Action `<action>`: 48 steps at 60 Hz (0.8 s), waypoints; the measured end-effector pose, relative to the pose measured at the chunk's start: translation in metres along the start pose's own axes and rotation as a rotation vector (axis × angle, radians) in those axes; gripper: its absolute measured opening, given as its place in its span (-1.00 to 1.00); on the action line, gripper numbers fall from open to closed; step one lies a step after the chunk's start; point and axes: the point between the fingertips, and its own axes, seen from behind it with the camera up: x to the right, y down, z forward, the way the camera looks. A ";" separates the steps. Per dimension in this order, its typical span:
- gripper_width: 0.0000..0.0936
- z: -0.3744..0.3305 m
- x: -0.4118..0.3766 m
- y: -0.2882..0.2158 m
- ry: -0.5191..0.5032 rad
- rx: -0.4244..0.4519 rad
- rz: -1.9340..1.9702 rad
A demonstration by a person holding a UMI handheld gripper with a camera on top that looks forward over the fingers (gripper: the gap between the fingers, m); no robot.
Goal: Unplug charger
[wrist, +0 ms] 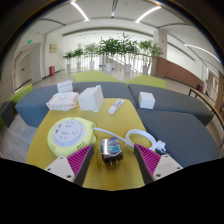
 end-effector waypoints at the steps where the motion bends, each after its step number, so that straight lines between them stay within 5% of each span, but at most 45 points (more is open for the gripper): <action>1: 0.74 -0.003 -0.001 -0.001 -0.006 0.004 -0.001; 24: 0.82 -0.152 -0.018 -0.026 -0.073 0.061 -0.028; 48: 0.82 -0.189 -0.015 -0.031 -0.069 0.162 -0.050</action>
